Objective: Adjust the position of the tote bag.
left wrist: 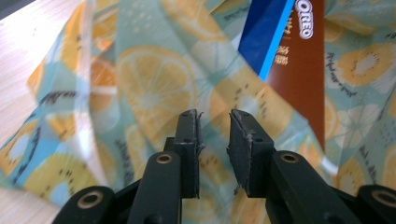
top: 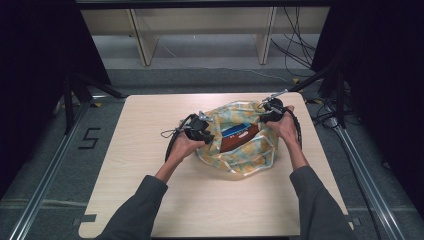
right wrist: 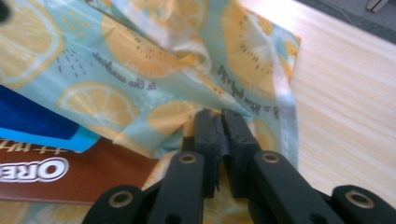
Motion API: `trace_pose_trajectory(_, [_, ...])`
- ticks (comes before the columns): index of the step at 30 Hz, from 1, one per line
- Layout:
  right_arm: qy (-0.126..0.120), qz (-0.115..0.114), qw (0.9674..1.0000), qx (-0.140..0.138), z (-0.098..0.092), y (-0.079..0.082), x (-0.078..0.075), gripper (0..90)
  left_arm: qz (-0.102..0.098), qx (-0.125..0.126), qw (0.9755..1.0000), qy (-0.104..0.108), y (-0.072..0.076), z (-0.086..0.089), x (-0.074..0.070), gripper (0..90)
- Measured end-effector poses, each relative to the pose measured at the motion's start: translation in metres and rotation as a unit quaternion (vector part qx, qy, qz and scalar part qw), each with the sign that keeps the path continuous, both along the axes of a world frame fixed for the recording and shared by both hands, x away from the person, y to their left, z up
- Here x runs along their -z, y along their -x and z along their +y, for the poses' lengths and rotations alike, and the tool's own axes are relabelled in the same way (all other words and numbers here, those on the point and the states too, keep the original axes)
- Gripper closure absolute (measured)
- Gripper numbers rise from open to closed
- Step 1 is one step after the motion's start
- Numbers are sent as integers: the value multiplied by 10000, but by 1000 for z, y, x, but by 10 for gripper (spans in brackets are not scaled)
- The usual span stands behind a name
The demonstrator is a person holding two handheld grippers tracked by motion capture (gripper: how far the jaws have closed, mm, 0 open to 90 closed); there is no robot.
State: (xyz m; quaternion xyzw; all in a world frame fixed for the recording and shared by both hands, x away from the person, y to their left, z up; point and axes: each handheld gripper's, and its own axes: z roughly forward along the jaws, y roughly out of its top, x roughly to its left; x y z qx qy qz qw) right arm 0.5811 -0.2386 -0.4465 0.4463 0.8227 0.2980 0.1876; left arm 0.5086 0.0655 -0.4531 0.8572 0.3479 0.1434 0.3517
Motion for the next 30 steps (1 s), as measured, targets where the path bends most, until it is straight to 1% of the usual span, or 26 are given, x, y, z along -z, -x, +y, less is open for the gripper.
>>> trace_pose_trajectory(1, [-80,-19,10000,4,-1,2,-5,843,-43,-15,10000,44,3,3,-3,722])
trace_pose_trajectory(2, [-102,52,9999,-42,-2,6,-12,840,-108,14,9999,79,7,5,-7,719])
trace_pose_trajectory(3, [-196,-116,9997,-69,-2,9,-16,839,-149,66,9997,166,11,7,-11,716])
trace_pose_trajectory(4, [-269,-147,9995,-97,-3,13,-22,835,-173,105,9994,296,15,9,-16,711])
trace_pose_trajectory(5, [-321,-169,9992,-163,-4,17,-29,831,-236,136,9990,361,20,10,-21,709])
trace_pose_trajectory(6, [-381,-308,9985,-232,-5,20,-33,830,-324,166,9985,410,25,12,-26,705])
trace_pose_trajectory(7, [-411,-379,9980,-281,-5,25,-37,826,-361,166,9980,486,30,13,-30,702])
trace_pose_trajectory(9, [-599,-455,9963,-412,-5,34,-44,823,-372,279,9970,613,37,16,-35,690])
trace_pose_trajectory(10, [-496,-375,9968,-509,-6,45,-52,819,-348,305,9967,670,42,18,-38,671])
trace_pose_trajectory(11, [-496,-375,9968,-509,-6,45,-52,819,-354,321,9965,688,45,20,-38,671])
trace_pose_trajectory(12, [-471,-418,9963,-591,-7,48,-53,819,-388,344,9964,678,49,24,-39,669])
trace_pose_trajectory(13, [-488,-437,9960,-614,-6,55,-54,817,-377,324,9963,696,52,26,-39,663])
trace_pose_trajectory(15, [-507,-459,9954,-667,-7,64,-57,806,-349,290,9955,832,57,33,-38,647])
trace_pose_trajectory(16, [-549,-495,9949,-682,-7,69,-57,800,-319,258,9951,901,60,36,-37,641])
trace_pose_trajectory(17, [-554,-566,9939,-773,-8,73,-57,795,-307,265,9948,936,63,39,-36,635])
trace_pose_trajectory(18, [-546,-532,9943,-745,-8,79,-57,787,-358,226,9948,927,66,41,-35,628])
trace_pose_trajectory(19, [-558,-590,9932,-830,-8,83,-56,775,-406,241,9949,888,69,44,-35,610])
trace_pose_trajectory(20, [-576,-545,9934,-833,-8,89,-56,762,-376,245,9948,913,72,47,-34,594])
trace_pose_trajectory(22, [-605,-618,9923,-890,-9,99,-53,722,-389,233,9942,974,80,51,-33,565])
trace_pose_trajectory(23, [-743,-640,9917,-835,-11,110,-49,662,-372,173,9937,1040,84,52,-32,531])
trace_pose_trajectory(24, [-743,-640,9917,-835,-11,110,-49,662,-375,164,9928,1127,88,52,-32,531])
trace_pose_trajectory(25, [-795,-633,9914,-827,-12,114,-47,624,-442,133,9925,1132,94,53,-31,508])
trace_pose_trajectory(26, [-969,-724,9898,-750,-14,121,-43,600,-402,149,9931,1095,99,54,-30,480])
trace_pose_trajectory(28, [-940,-658,9903,-788,-16,129,-38,563,-459,138,9933,1054,108,55,-28,439])
trace_pose_trajectory(29, [-969,-666,9902,-750,-17,134,-37,553,-454,146,9935,1032,114,55,-26,420])
trace_pose_trajectory(30, [-971,-729,9899,-725,-20,139,-34,525,-451,111,9930,1088,119,53,-24,396])
